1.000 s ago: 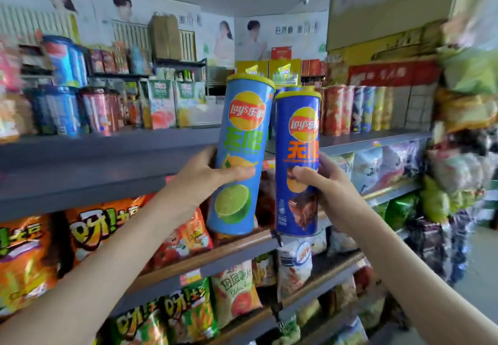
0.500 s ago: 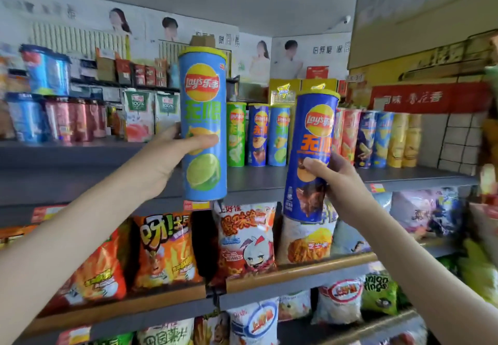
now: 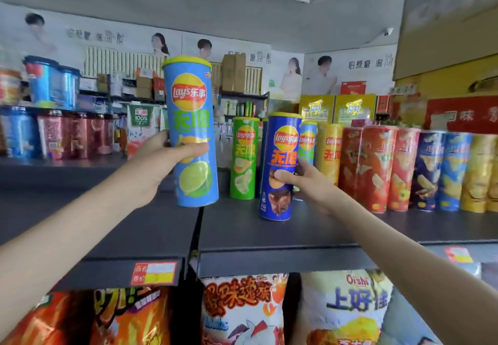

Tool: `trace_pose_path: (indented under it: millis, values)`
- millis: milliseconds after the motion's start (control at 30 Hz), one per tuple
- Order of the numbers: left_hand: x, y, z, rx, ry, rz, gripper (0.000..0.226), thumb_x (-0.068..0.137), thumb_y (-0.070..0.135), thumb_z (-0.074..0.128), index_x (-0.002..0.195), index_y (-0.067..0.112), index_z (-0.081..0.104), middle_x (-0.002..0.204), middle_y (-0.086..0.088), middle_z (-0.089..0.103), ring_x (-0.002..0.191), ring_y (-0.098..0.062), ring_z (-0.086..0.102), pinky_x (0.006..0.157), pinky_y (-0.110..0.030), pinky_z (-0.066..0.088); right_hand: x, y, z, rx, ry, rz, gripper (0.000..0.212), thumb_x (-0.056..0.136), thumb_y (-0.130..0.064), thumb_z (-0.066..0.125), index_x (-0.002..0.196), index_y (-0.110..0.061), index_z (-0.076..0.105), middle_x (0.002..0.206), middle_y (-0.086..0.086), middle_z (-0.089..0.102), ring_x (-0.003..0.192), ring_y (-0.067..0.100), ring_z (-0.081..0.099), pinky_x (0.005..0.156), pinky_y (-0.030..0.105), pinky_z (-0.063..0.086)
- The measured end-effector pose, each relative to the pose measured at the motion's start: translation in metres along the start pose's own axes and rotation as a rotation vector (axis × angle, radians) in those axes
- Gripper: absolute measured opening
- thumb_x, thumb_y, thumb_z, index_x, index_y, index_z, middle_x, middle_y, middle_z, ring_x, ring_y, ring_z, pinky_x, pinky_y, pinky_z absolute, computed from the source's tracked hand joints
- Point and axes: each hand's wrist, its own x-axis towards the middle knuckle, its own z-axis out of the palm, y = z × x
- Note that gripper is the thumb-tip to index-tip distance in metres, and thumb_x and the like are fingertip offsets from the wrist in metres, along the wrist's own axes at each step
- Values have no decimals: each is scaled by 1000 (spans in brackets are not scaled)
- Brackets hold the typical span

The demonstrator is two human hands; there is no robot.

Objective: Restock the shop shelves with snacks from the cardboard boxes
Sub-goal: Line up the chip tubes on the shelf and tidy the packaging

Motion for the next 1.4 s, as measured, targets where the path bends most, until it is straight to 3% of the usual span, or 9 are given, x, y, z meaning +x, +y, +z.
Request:
trace_pose_path:
  millis: [167,433,567,633,733,833,1067,1200,1400]
  values:
    - [16,-9,16,91,-31,-37,40,72,22,77,111,19,67,103,4,74,97,-17,70,88,-34,51,33,16,-7,-25,-83,-2,44,89,-14,67,128,-17,48,116,6,67,95,13,70,73,32,59]
    - [9,-10,52,133,-108,-47,43,73,21,77,114,19,64,103,5,74,94,-14,71,74,-24,50,45,21,-16,-222,-72,-32,66,78,-27,78,134,-21,43,123,3,64,112,20,63,91,38,54]
    - [3,-11,80,129,-187,-39,60,65,22,85,120,17,60,108,2,73,95,-15,71,76,-27,54,18,10,-12,-263,110,-175,49,83,-21,74,120,-20,42,105,-13,58,91,-17,58,72,6,46]
    - [1,-14,95,128,-234,-18,62,64,24,83,121,19,60,109,1,72,98,-17,70,83,-33,54,-4,0,-13,-127,212,-298,34,87,-25,71,109,-26,44,94,-17,55,82,-16,56,67,3,44]
    - [-3,-18,122,130,-254,9,59,62,27,81,117,23,61,106,4,73,97,-15,70,88,-39,54,-33,-14,-18,-7,43,-317,44,76,-45,68,111,-26,52,98,-9,63,91,1,62,73,15,51]
    - [-10,-24,150,232,-211,55,58,58,28,86,111,29,61,100,12,73,90,-6,70,84,-33,57,-47,-15,-25,-15,-141,-239,52,73,-36,71,119,-19,56,105,-3,72,97,8,68,77,20,53]
    - [-2,-23,162,479,-118,78,106,45,46,80,135,33,25,128,10,36,120,-9,41,101,-31,41,-35,-2,-72,3,3,-132,65,68,-28,84,124,-12,54,107,5,73,96,21,71,84,33,57]
    - [23,-37,160,558,86,33,101,67,29,82,142,23,15,131,-2,34,121,-19,40,98,-34,39,-18,8,-94,-76,111,-62,59,71,-32,81,121,-19,51,113,5,70,96,20,71,84,37,58]
    - [42,-71,165,603,-27,-54,108,77,22,78,146,24,-6,124,4,52,104,-18,59,83,-34,50,-13,21,-87,-164,86,-29,75,75,-17,82,133,-19,35,119,1,61,102,12,65,71,20,54]
